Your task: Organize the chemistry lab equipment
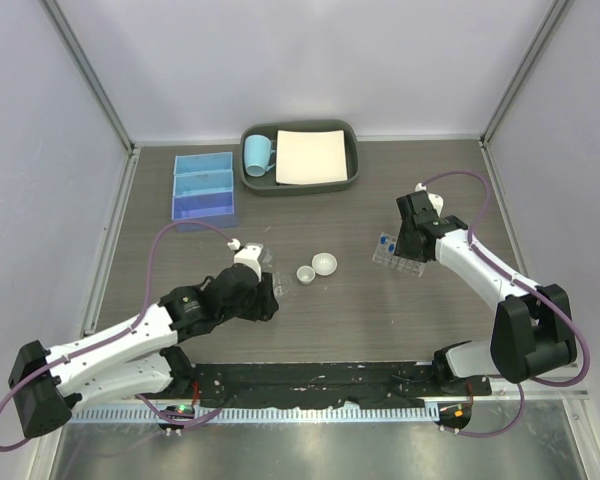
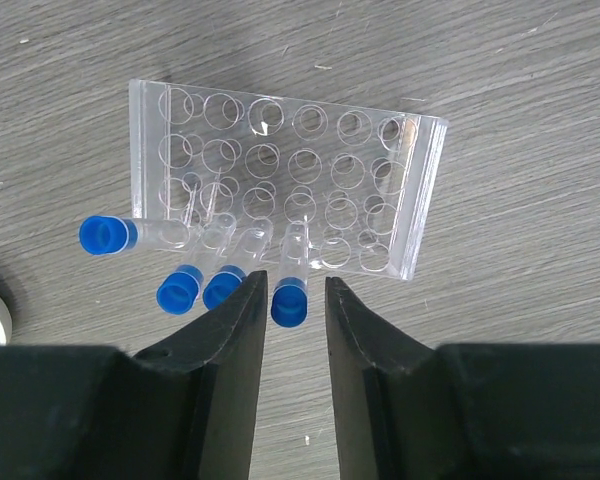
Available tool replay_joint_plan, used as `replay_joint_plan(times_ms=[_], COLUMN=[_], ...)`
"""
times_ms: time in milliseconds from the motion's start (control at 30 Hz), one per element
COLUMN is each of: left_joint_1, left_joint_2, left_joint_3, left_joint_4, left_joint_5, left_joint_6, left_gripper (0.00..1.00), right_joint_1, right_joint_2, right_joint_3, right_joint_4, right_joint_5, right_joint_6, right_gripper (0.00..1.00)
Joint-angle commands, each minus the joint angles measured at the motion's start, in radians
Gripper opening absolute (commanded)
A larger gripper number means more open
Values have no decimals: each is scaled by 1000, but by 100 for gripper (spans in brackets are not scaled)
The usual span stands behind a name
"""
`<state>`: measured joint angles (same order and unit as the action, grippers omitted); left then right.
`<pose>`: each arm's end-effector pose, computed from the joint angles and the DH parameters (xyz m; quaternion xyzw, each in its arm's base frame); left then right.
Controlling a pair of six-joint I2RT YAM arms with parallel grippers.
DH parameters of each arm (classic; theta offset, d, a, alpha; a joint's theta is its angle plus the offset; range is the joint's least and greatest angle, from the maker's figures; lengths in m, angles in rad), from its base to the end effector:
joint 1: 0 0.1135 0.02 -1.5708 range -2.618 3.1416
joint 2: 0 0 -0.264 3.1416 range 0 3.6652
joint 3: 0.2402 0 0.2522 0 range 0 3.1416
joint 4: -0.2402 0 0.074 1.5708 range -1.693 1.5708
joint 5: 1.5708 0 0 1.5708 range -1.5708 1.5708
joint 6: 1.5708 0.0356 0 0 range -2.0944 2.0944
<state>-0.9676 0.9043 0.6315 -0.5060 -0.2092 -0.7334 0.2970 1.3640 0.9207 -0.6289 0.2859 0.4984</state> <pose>0.1118 -0.1492 0.2363 0.0672 0.9160 -0.2248 0.3254 0.2559 0.0678 0.2260 0.1314 0.9508 -0.0327 0.2786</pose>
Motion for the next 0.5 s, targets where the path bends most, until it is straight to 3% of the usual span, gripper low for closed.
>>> replay_joint_plan(times_ms=[0,467], left_joint_1=[1,1], left_joint_2=[7,18], left_joint_3=[2,13], left_joint_4=[32,34], left_joint_5=[-7,13], left_joint_6=[3,6], left_gripper=[48,47], right_joint_1=[-4,-4], right_joint_2=[-23,-183], right_joint_3=[35,69], right_joint_4=[-9,-95], right_joint_5=[25,206], right_joint_6=[-3,43], right_gripper=[37,38])
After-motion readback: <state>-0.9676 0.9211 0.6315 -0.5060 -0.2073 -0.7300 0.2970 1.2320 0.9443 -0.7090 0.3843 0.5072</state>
